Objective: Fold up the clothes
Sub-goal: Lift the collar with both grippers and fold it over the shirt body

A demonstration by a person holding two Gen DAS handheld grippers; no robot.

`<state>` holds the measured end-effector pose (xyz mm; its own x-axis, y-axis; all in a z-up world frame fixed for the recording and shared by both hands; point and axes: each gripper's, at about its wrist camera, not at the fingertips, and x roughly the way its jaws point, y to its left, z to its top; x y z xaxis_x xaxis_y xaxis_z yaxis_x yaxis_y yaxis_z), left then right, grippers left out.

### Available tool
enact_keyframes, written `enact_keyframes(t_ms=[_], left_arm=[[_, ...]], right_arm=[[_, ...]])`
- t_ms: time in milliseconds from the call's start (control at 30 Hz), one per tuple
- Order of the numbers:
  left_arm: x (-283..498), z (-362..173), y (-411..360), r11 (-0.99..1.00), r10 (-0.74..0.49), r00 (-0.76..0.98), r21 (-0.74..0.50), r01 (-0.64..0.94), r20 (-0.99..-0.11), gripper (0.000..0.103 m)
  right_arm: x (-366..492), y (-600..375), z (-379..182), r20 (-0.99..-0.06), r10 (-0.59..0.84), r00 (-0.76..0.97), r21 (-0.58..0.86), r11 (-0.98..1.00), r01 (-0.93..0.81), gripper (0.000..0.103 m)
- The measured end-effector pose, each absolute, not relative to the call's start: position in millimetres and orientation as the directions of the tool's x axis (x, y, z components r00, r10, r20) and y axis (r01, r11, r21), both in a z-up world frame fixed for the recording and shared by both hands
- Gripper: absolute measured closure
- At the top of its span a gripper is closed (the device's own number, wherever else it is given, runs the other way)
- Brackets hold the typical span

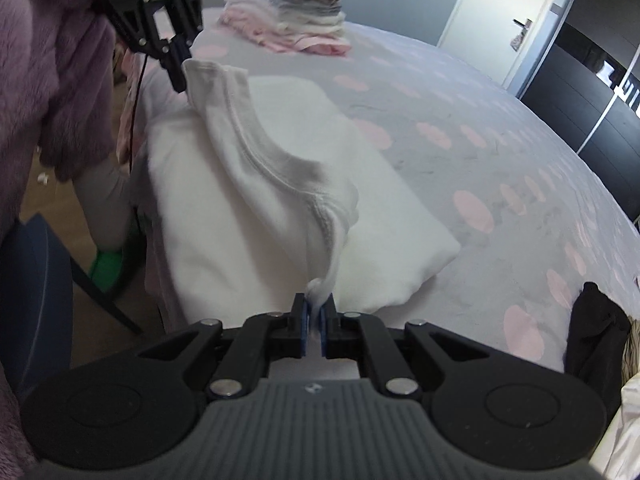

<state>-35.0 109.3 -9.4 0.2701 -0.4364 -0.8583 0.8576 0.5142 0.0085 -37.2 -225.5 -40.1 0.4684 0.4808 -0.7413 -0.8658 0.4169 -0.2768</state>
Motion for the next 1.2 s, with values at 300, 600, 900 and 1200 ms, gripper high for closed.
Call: enact_keyframes(t_ms=[300, 600, 900, 1200], left_arm=[[-60.8, -16.7, 98.0, 0.4, -0.364, 0.268, 0.111, 0.91, -0.892, 0.092], [-103.6, -16.7, 83.8, 0.244, -0.307, 0.342, 0.274, 0.93, -0.888, 0.086], [-125.7, -13.7, 71.8, 0.152, -0.332, 0.429, 0.402, 0.903, -0.84, 0.073], [-135.3, -38.1, 57.9, 0.039, -0.323, 0.443, 0.456, 0.889, -0.836, 0.072]], right_arm=[[-77.4, -205.9, -49.4, -0.779, 0.425, 0.461, -0.383, 0.26, -0.886, 0.081], [-115.0, -201.6, -45.8, -0.786, 0.397, 0.474, -0.457, 0.143, -0.878, 0.069], [-123.0, -193.1, -45.7, -0.725, 0.417, 0.548, -0.55, 0.128, -0.825, 0.066], [-124.6, -182.0, -60.0, -0.701, 0.437, 0.564, -0.609, 0.044, -0.792, 0.066]])
